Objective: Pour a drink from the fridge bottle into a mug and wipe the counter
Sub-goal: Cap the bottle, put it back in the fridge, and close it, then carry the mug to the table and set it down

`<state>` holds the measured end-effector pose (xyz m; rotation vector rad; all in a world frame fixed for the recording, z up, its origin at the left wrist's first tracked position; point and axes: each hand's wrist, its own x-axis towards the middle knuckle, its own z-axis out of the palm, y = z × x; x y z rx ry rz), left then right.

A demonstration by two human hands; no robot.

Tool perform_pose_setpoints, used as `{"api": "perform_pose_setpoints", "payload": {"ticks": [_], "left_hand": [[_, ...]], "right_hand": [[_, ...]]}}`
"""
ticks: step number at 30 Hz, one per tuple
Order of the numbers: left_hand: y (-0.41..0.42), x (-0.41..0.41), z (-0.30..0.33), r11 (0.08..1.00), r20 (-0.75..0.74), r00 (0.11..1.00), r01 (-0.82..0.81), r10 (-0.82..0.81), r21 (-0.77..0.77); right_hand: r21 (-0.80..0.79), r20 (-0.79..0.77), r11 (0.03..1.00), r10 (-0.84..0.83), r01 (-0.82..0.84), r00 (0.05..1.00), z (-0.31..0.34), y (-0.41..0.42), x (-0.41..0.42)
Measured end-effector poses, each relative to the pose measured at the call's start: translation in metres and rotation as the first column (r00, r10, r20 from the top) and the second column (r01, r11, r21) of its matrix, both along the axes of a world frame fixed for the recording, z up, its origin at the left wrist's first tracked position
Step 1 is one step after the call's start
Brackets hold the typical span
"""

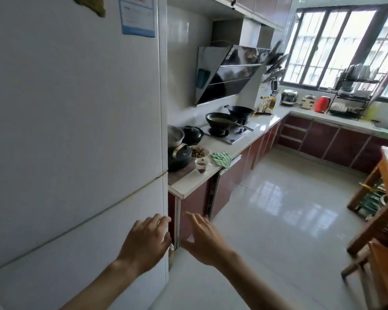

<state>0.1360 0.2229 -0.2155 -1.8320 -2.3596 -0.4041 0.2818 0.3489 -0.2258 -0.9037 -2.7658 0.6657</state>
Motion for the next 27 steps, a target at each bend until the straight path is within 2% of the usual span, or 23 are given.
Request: {"api": "perform_pose_setpoints", "payload": {"ticks": [4,10,16,27], "left_hand": [[0.05,0.029,-0.043,0.994,0.103,0.993,0.067,-0.059,-0.084],[0.149,0.041,-0.079,0.967,-0.011,0.997,0.077,-0.083,-0.242],[0.259,0.029,-0.101,0.951,-0.063,0.998,-0.037,0.019,-0.306],[0.42,-0.011,-0.106,0.954,-0.025,0.977,-0.211,0.21,-0.213]], "right_hand": [[-0.123,0.118,0.984,-0.113,0.128,0.987,-0.053,0.028,0.053],[-0.161,0.147,0.957,-0.216,0.239,0.965,-0.085,0.119,0.082],[-0.192,0.119,0.943,-0.252,0.271,0.96,-0.104,0.246,0.081],[-0.188,0.16,0.97,-0.123,0.153,0.979,-0.101,0.417,0.017]]}}
